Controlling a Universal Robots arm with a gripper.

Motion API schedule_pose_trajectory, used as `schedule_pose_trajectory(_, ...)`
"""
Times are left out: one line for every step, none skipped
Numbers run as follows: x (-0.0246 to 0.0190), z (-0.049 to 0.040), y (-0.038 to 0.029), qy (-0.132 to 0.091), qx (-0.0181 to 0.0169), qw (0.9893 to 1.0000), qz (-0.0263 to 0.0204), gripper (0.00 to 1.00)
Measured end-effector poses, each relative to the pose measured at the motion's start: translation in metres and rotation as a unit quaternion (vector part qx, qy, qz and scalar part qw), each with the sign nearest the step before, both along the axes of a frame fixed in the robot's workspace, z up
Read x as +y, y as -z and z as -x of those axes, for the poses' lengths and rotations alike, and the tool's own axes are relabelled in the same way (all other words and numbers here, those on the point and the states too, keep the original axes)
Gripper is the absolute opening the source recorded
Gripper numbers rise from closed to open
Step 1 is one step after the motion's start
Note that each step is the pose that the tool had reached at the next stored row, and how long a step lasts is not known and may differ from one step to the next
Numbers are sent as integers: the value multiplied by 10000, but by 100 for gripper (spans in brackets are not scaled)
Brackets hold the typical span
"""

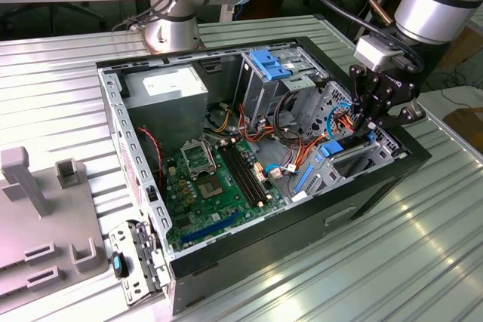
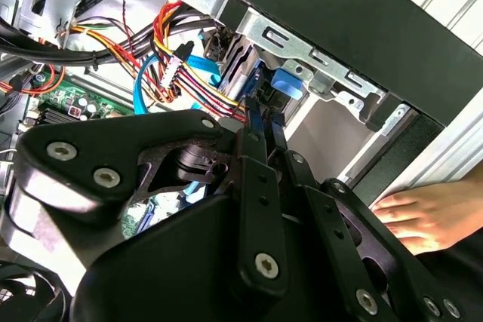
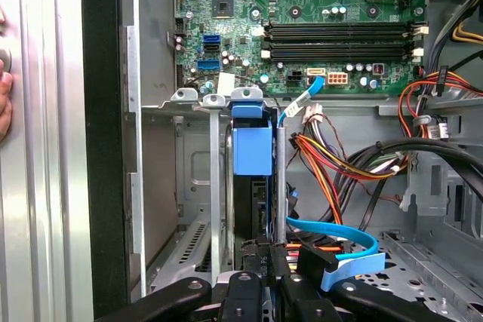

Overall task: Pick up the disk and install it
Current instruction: 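Insert the disk into the insertion slot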

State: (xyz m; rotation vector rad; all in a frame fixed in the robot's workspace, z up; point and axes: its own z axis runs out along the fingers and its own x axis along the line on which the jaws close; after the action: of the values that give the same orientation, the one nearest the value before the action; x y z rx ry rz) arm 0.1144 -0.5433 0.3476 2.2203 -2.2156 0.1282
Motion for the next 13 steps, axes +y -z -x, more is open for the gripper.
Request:
schedule_pose_trajectory(-4,0,0,0,0,10000,1,17)
schedule_pose_trajectory(-4,0,0,0,0,10000,1,17)
schedule_pose_trajectory(-4,0,0,0,0,10000,0,17)
schedule_pose_trajectory(-4,0,0,0,0,10000,1,17)
schedule_pose_trajectory(-4,0,3,0,0,10000,0,17)
schedule_pose_trajectory(-4,0,6,0,0,10000,0,17)
schedule_pose_trajectory(-4,0,11,0,0,10000,-1,17)
schedule_pose_trajectory(-4,0,16,0,0,10000,2,17)
schedule_pose_trajectory(-5,0,21,0,0,10000,2,17)
schedule_pose_trajectory(-5,0,30,0,0,10000,3,17)
schedule_pose_trajectory(-4,0,39,0,0,10000,3,17)
schedule_pose_trajectory(-4,0,41,0,0,10000,2,17)
schedule_pose_trajectory(-4,0,43,0,0,10000,1,17)
